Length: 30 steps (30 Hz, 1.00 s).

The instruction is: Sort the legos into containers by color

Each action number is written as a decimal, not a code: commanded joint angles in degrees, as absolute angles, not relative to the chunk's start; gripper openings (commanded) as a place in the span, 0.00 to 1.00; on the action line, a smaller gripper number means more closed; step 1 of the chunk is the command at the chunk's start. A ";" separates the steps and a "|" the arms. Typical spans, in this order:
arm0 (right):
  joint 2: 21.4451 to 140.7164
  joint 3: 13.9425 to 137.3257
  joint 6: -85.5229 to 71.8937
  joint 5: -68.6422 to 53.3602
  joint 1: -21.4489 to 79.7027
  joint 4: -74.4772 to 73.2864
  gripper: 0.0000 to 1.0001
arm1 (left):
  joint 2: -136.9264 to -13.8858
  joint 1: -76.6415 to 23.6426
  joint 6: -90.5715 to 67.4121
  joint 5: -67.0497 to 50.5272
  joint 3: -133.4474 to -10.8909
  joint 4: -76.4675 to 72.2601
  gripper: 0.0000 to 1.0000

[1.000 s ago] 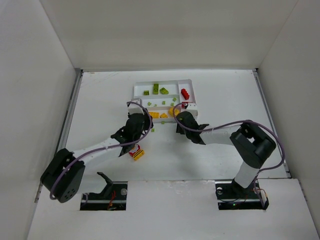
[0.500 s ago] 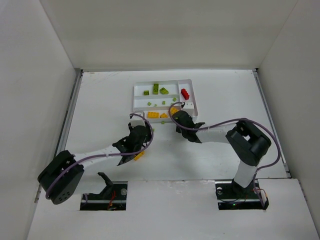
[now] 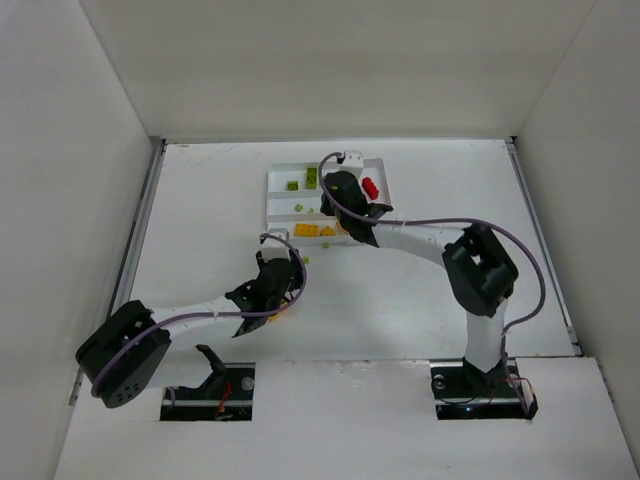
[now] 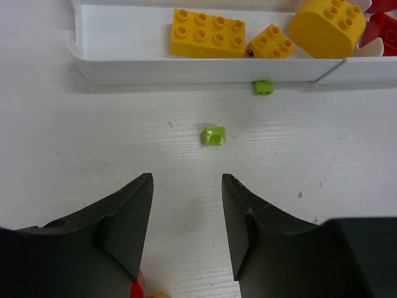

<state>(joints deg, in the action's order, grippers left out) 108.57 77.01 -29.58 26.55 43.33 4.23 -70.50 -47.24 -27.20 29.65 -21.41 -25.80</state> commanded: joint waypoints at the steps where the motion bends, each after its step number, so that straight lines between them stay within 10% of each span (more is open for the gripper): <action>1: 115.30 83.83 -26.90 26.01 41.18 4.04 0.24 | -67.59 -47.42 -26.63 30.67 -20.57 -29.09 0.46; 10: 123.13 93.51 -26.63 25.66 39.42 -0.18 0.29 | -69.78 -48.99 -26.46 29.88 -21.97 -29.18 0.46; 16: 120.86 92.64 -26.54 25.75 38.98 0.17 0.54 | -74.35 -50.31 -25.93 29.88 -24.17 -29.18 0.46; 30: 93.62 60.40 -29.26 25.14 39.24 11.60 0.58 | -85.51 -50.84 -26.72 31.90 -32.60 -26.63 0.41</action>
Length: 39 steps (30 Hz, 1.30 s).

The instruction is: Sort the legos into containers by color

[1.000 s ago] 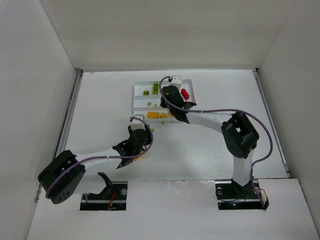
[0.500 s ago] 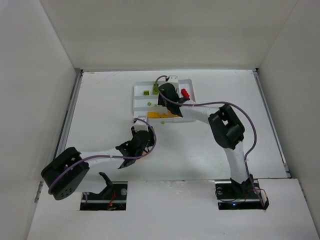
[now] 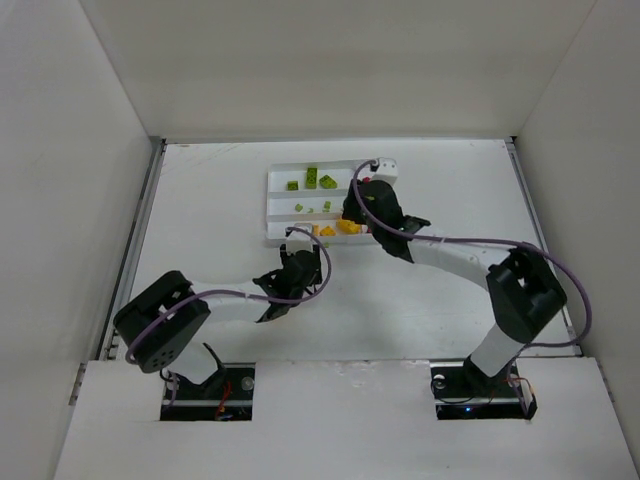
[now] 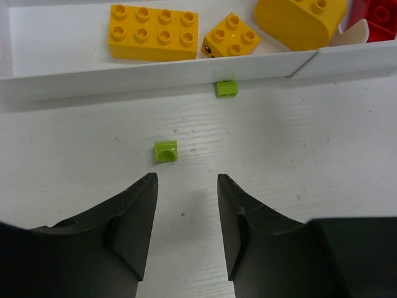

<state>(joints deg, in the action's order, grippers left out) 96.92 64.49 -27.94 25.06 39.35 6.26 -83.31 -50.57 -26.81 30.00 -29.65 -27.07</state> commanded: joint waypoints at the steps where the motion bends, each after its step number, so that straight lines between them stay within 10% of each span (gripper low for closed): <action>1: 92.30 58.64 -30.05 25.14 39.50 11.86 0.58 | -86.82 -50.93 -26.81 32.69 -33.39 -26.46 0.39; 29: 86.04 45.35 -35.16 18.28 38.36 16.61 0.58 | -99.57 -49.17 -27.78 37.97 -41.74 -24.70 0.33; 39: 85.26 44.74 -35.51 18.19 37.66 16.79 0.58 | -96.34 -49.87 -26.81 36.91 -41.23 -24.43 0.12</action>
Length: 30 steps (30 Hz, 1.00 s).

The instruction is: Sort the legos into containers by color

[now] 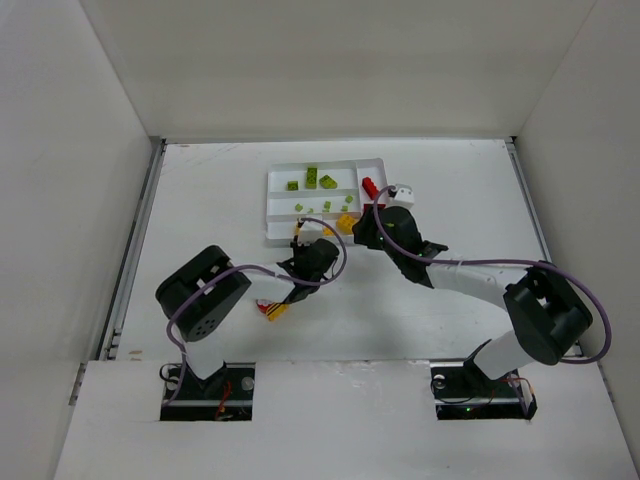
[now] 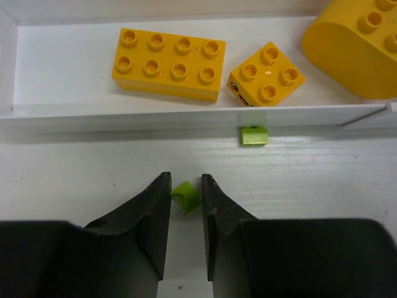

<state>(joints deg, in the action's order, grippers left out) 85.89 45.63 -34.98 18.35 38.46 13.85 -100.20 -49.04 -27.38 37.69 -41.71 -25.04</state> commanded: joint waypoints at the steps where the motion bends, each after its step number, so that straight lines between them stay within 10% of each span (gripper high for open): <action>1: 84.99 44.48 -35.68 18.28 37.40 16.87 0.58 | -94.50 -50.05 -26.63 36.91 -40.79 -24.26 0.12; 8: 84.37 43.94 -36.47 17.93 36.87 17.49 0.58 | -85.17 -44.27 -24.44 34.99 -43.67 -21.27 0.13; 16: 86.92 46.05 -35.86 17.67 39.06 16.70 0.33 | -98.33 -33.27 -22.33 26.64 -59.22 -21.18 0.13; 30: 93.15 52.29 -30.32 17.93 46.44 12.66 0.52 | -106.80 -28.34 -23.29 23.82 -65.58 -20.65 0.38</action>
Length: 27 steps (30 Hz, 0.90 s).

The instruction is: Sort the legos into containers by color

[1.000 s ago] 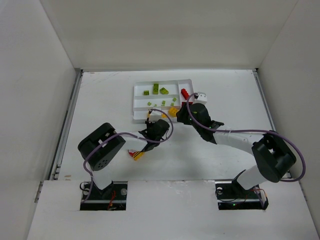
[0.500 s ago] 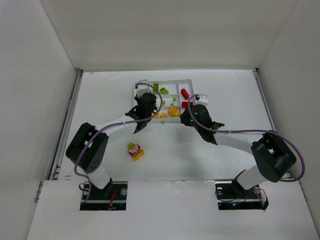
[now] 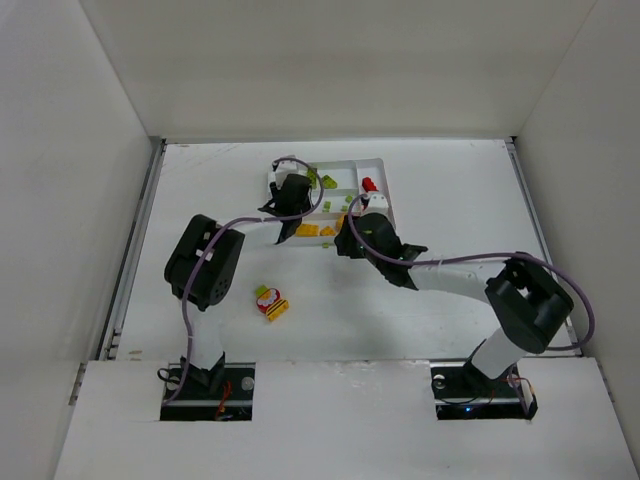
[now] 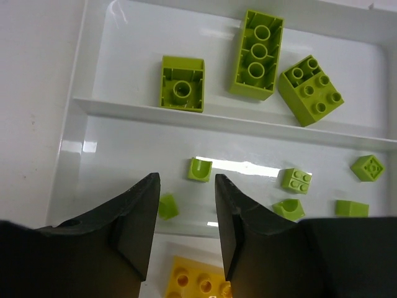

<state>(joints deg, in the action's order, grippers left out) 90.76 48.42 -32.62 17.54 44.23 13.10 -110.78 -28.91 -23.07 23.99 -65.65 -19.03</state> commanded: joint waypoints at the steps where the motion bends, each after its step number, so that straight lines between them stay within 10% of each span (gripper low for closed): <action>1: 94.21 52.99 -30.32 18.02 46.97 12.31 0.51 | -105.22 -28.34 -23.55 23.91 -64.26 -20.83 0.39; 27: 114.87 71.45 -32.96 29.61 50.75 -0.43 0.42 | -53.27 -31.33 -34.28 23.38 -18.90 -22.68 0.40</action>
